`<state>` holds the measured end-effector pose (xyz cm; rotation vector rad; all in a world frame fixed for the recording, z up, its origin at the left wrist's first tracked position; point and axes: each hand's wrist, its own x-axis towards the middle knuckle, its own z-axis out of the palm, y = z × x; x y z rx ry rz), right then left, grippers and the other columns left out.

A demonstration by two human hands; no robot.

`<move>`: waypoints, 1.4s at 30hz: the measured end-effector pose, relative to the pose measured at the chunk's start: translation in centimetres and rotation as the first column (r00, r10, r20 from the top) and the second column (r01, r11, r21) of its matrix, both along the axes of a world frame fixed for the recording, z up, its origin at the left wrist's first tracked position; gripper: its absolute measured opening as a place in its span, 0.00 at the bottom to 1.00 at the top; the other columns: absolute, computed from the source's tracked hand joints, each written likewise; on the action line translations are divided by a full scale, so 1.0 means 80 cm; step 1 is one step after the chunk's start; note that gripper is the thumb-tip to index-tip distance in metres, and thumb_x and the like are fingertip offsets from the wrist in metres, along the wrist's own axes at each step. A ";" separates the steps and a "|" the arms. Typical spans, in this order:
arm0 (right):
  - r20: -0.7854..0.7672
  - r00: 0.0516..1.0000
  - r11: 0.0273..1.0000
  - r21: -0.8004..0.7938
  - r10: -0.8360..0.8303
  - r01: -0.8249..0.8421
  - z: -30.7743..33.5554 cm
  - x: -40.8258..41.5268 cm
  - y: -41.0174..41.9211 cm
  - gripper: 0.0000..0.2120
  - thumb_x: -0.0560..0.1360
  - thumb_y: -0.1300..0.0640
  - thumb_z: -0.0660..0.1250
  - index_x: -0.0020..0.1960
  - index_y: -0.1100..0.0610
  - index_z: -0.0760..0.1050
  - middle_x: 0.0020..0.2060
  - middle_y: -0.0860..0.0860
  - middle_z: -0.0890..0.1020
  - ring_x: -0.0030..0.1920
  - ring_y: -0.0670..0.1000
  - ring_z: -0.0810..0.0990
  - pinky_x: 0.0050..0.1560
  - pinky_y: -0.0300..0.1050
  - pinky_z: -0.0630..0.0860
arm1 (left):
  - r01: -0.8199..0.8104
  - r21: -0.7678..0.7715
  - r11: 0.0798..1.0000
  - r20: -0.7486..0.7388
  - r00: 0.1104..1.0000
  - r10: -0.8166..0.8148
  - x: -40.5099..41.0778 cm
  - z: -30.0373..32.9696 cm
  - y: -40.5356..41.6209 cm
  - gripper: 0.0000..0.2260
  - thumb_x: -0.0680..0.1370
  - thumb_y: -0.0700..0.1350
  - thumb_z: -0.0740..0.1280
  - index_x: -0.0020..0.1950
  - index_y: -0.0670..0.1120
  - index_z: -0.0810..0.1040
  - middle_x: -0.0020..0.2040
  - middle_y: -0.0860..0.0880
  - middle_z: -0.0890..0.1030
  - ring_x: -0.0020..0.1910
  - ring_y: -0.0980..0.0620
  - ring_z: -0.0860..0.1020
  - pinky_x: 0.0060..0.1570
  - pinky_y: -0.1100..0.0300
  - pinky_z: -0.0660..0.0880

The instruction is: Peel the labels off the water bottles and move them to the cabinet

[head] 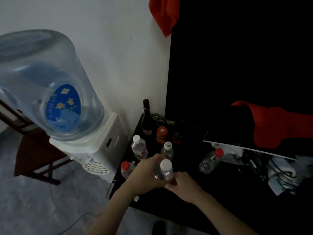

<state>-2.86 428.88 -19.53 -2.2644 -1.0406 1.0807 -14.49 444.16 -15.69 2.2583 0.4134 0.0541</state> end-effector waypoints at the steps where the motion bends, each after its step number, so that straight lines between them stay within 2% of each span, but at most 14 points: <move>1: 0.002 1.000 0.999 -0.023 -0.023 0.023 -0.010 0.000 0.000 0.08 0.72 0.45 0.67 0.36 0.45 0.74 0.37 0.45 0.81 0.46 0.50 0.84 0.45 0.47 0.78 | 0.028 -0.012 1.000 -0.019 0.999 -0.028 0.004 -0.012 0.002 0.23 0.68 0.52 0.79 0.60 0.54 0.76 0.52 0.60 0.82 0.52 0.62 0.81 0.49 0.67 0.76; 4: 0.005 0.990 0.988 -0.061 -0.144 0.144 -0.039 -0.001 0.002 0.08 0.69 0.43 0.69 0.35 0.44 0.74 0.36 0.46 0.81 0.44 0.51 0.84 0.39 0.43 0.75 | 0.121 -0.008 0.993 -0.086 0.989 -0.121 0.017 -0.046 0.005 0.21 0.69 0.51 0.75 0.61 0.56 0.75 0.55 0.59 0.81 0.53 0.61 0.81 0.52 0.59 0.79; 7: 0.043 0.972 0.970 -0.070 -0.230 0.233 -0.065 -0.006 0.006 0.14 0.70 0.40 0.70 0.49 0.48 0.81 0.44 0.50 0.86 0.47 0.52 0.85 0.40 0.43 0.76 | 0.164 -0.024 0.986 -0.134 0.977 -0.165 0.025 -0.073 0.008 0.20 0.70 0.53 0.72 0.61 0.58 0.74 0.57 0.58 0.80 0.54 0.60 0.80 0.53 0.53 0.80; 10: 0.056 0.960 0.955 -0.105 -0.273 0.277 -0.088 -0.013 0.010 0.15 0.72 0.41 0.69 0.53 0.49 0.81 0.47 0.51 0.86 0.49 0.53 0.85 0.43 0.45 0.79 | 0.190 -0.048 0.981 -0.158 0.968 -0.195 0.032 -0.095 0.015 0.21 0.70 0.51 0.74 0.61 0.59 0.74 0.58 0.58 0.79 0.56 0.58 0.78 0.55 0.51 0.79; 13: 0.031 0.955 0.945 -0.137 -0.295 0.296 -0.107 -0.015 0.012 0.15 0.73 0.42 0.69 0.53 0.50 0.81 0.47 0.50 0.86 0.50 0.53 0.84 0.48 0.50 0.82 | 0.232 -0.027 0.972 -0.171 0.957 -0.233 0.038 -0.112 0.023 0.20 0.71 0.49 0.75 0.61 0.55 0.76 0.57 0.58 0.79 0.59 0.54 0.76 0.59 0.50 0.76; 16: 0.034 0.952 0.938 -0.165 -0.304 0.305 -0.119 -0.014 0.015 0.14 0.74 0.42 0.69 0.53 0.51 0.81 0.49 0.49 0.85 0.52 0.52 0.84 0.50 0.50 0.81 | 0.231 -0.029 0.973 -0.145 0.962 -0.232 0.040 -0.126 0.030 0.20 0.73 0.48 0.76 0.63 0.51 0.78 0.58 0.52 0.78 0.60 0.53 0.74 0.63 0.56 0.70; 19: 0.050 0.951 0.932 -0.189 -0.306 0.310 -0.129 -0.010 0.016 0.13 0.74 0.43 0.69 0.52 0.50 0.81 0.49 0.48 0.85 0.53 0.52 0.83 0.51 0.49 0.81 | 0.217 -0.035 0.976 -0.119 0.968 -0.219 0.038 -0.133 0.034 0.22 0.73 0.48 0.77 0.65 0.48 0.78 0.57 0.53 0.77 0.59 0.54 0.73 0.62 0.59 0.70; 23: 0.067 0.949 0.927 -0.205 -0.307 0.314 -0.138 -0.007 0.020 0.13 0.74 0.43 0.69 0.54 0.50 0.81 0.50 0.50 0.86 0.53 0.53 0.84 0.50 0.48 0.81 | 0.234 -0.028 0.972 -0.122 0.964 -0.235 0.043 -0.135 0.033 0.23 0.72 0.46 0.77 0.65 0.47 0.78 0.59 0.48 0.77 0.59 0.50 0.75 0.62 0.55 0.72; 27: 0.063 0.951 0.931 -0.194 -0.302 0.309 -0.145 -0.005 0.020 0.14 0.74 0.43 0.69 0.53 0.51 0.82 0.49 0.50 0.86 0.53 0.54 0.84 0.50 0.48 0.81 | 0.228 -0.024 0.973 -0.122 0.966 -0.229 0.042 -0.135 0.037 0.25 0.72 0.47 0.78 0.67 0.47 0.78 0.60 0.49 0.77 0.59 0.52 0.75 0.62 0.58 0.71; 31: 0.030 0.952 0.935 -0.183 -0.303 0.304 -0.150 -0.010 0.020 0.14 0.74 0.44 0.69 0.53 0.52 0.82 0.49 0.50 0.86 0.52 0.53 0.84 0.52 0.50 0.81 | 0.281 -0.016 0.960 -0.153 0.948 -0.280 0.044 -0.133 0.038 0.26 0.73 0.46 0.77 0.69 0.46 0.77 0.64 0.49 0.78 0.64 0.52 0.75 0.65 0.63 0.68; 34: 0.017 0.952 0.936 -0.176 -0.306 0.305 -0.151 -0.010 0.016 0.13 0.74 0.45 0.70 0.53 0.52 0.83 0.49 0.51 0.86 0.53 0.53 0.84 0.51 0.48 0.81 | 0.294 0.000 0.956 -0.210 0.935 -0.288 0.045 -0.133 0.035 0.30 0.74 0.48 0.76 0.75 0.46 0.72 0.69 0.47 0.75 0.68 0.51 0.73 0.69 0.63 0.66; 38: -0.030 0.961 0.951 -0.160 -0.273 0.265 -0.141 0.002 0.009 0.07 0.74 0.50 0.71 0.47 0.53 0.83 0.46 0.50 0.86 0.49 0.50 0.85 0.51 0.47 0.81 | 0.254 0.017 0.967 -0.273 0.931 -0.240 0.042 -0.133 0.033 0.37 0.74 0.53 0.76 0.79 0.49 0.65 0.72 0.50 0.72 0.72 0.50 0.70 0.73 0.52 0.67; 40: -0.053 0.964 0.959 -0.128 -0.260 0.251 -0.128 0.016 0.006 0.05 0.73 0.52 0.73 0.45 0.53 0.83 0.44 0.49 0.87 0.48 0.49 0.85 0.51 0.47 0.81 | 0.234 0.020 0.972 -0.301 0.929 -0.217 0.036 -0.128 0.038 0.41 0.73 0.55 0.76 0.81 0.51 0.61 0.73 0.51 0.70 0.73 0.52 0.68 0.73 0.52 0.67; 42: -0.062 0.969 0.967 -0.106 -0.240 0.232 -0.114 0.035 0.005 0.05 0.72 0.54 0.74 0.45 0.54 0.83 0.43 0.49 0.86 0.47 0.48 0.84 0.51 0.45 0.81 | 0.211 0.038 0.977 -0.307 0.933 -0.190 0.029 -0.118 0.047 0.39 0.73 0.52 0.75 0.81 0.51 0.61 0.71 0.51 0.69 0.70 0.54 0.69 0.71 0.58 0.68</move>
